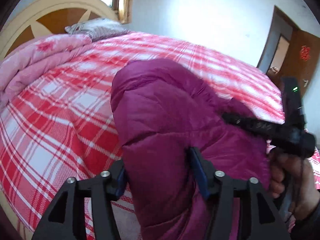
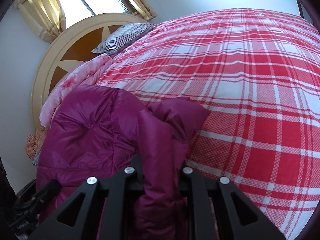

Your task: Fold large clothes

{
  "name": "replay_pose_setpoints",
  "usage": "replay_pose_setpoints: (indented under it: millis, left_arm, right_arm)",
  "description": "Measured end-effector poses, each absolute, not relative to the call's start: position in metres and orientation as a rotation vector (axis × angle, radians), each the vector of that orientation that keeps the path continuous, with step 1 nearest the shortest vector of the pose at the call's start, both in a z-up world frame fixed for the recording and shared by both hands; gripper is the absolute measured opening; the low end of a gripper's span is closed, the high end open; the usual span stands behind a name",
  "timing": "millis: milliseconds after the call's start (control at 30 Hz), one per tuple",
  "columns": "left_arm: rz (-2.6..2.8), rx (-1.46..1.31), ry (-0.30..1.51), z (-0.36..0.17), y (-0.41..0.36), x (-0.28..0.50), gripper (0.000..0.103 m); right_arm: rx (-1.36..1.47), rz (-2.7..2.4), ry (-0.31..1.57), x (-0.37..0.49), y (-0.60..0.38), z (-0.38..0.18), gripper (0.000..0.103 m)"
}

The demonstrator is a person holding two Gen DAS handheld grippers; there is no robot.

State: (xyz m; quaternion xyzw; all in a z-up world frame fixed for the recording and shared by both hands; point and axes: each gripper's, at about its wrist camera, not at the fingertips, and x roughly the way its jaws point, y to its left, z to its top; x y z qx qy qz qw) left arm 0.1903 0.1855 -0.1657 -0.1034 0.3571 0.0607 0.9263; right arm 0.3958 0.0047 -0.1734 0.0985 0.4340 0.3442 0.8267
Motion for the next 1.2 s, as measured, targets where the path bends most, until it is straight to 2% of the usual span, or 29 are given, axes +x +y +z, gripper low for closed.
replay_pose_setpoints:
  millis: [167, 400, 533, 600, 633, 700, 833, 900, 1033, 1200]
  left_arm:
    - [0.126, -0.204, 0.699, -0.177, 0.193, 0.183, 0.073]
    - [0.151, -0.191, 0.664, -0.166, 0.190, 0.170, 0.073]
    - [0.140, -0.176, 0.553, -0.137, 0.186, 0.147, 0.075]
    - [0.165, -0.145, 0.509, -0.119, 0.185, 0.137, 0.083]
    - [0.174, -0.134, 0.499, -0.113, 0.185, 0.134, 0.083]
    - [0.183, -0.125, 0.498, -0.103, 0.186, 0.131, 0.083]
    - [0.169, -0.136, 0.474, -0.086, 0.187, 0.118, 0.083]
    - [0.163, -0.134, 0.453, -0.079, 0.185, 0.109, 0.083]
    - [0.127, -0.157, 0.423, -0.067, 0.181, 0.098, 0.083]
    - [0.095, -0.126, 0.384, -0.051, 0.171, 0.086, 0.083]
  right_arm:
    - [0.188, 0.728, 0.925, 0.396, 0.006, -0.176, 0.019]
    - [0.148, 0.715, 0.936, 0.396, 0.012, -0.181, 0.022]
    - [0.129, 0.712, 0.948, 0.398, 0.013, -0.180, 0.026]
    - [0.125, 0.710, 0.944, 0.396, 0.011, -0.175, 0.034]
    - [0.124, 0.702, 0.934, 0.394, 0.009, -0.170, 0.036]
    - [0.126, 0.687, 0.896, 0.382, 0.003, -0.154, 0.053]
    - [0.072, 0.664, 0.784, 0.337, -0.004, -0.111, 0.064]
    - [0.053, 0.663, 0.732, 0.313, -0.006, -0.092, 0.074]
    - [0.029, 0.646, 0.632, 0.269, -0.014, -0.062, 0.076]
    - [0.013, 0.619, 0.540, 0.226, -0.022, -0.037, 0.083]
